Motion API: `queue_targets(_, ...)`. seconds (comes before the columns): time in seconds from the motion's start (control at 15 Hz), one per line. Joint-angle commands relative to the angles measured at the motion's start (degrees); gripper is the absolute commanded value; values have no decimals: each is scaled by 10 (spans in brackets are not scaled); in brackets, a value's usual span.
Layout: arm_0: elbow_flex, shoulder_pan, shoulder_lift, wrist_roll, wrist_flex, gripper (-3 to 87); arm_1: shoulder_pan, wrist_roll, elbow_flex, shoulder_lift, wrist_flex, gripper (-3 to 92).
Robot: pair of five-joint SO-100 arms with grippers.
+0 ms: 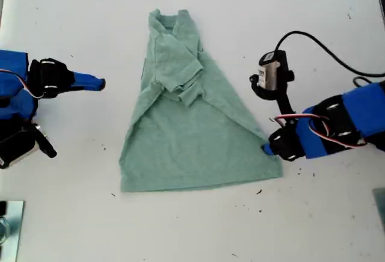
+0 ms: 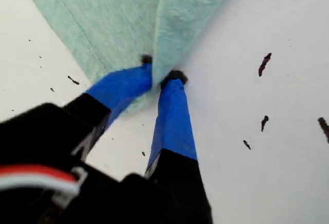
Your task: Fold t shirt
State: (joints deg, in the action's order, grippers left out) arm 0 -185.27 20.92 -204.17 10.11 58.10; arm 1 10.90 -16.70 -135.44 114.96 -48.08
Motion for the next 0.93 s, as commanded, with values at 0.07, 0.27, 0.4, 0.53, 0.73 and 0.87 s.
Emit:
queue_targets(0.07, -7, -3, -4, 7, -4, -2, -1, -14, 45, 33, -87, -8)
queue_targets(0.27, -7, -4, -4, 8, -4, -2, -18, -82, 221, 83, -301, -8)
queue_targets(0.4, -7, -3, -4, 8, -3, -2, -24, -105, 325, 73, -340, -8)
queue_targets(0.53, -7, -4, -4, 8, -3, -2, -25, -118, 415, 2, -340, -8)
queue_targets(0.73, -7, -4, -4, 8, -3, -2, -33, -132, 661, -224, -335, -8)
queue_targets(0.87, -7, -4, -4, 8, -3, -2, -44, -155, 801, -351, -309, -8)
